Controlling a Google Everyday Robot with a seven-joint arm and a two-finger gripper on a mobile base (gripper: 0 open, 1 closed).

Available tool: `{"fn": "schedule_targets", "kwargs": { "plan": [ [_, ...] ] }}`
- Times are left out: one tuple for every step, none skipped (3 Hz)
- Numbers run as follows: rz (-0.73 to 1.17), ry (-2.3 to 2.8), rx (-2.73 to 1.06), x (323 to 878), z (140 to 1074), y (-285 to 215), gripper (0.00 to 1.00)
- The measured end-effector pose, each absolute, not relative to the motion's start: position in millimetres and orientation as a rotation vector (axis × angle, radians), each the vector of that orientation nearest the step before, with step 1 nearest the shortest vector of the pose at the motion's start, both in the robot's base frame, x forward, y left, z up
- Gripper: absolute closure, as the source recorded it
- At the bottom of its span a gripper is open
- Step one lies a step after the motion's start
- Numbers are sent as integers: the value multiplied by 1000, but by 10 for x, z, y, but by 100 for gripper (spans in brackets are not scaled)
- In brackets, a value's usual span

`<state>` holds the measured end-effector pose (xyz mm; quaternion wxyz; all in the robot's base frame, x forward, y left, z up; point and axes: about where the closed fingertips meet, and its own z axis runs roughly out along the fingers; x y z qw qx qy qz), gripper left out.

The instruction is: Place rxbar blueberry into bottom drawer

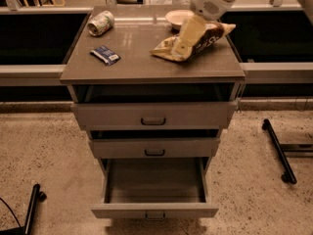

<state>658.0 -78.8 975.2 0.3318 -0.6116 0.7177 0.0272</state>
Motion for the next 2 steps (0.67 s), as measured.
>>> {"fn": "schedule_targets", "kwargs": {
  "plan": [
    [194, 1800, -1499, 6895, 9483, -269, 0],
    [279, 1843, -1417, 7185, 8804, 311, 0]
  ]
}}
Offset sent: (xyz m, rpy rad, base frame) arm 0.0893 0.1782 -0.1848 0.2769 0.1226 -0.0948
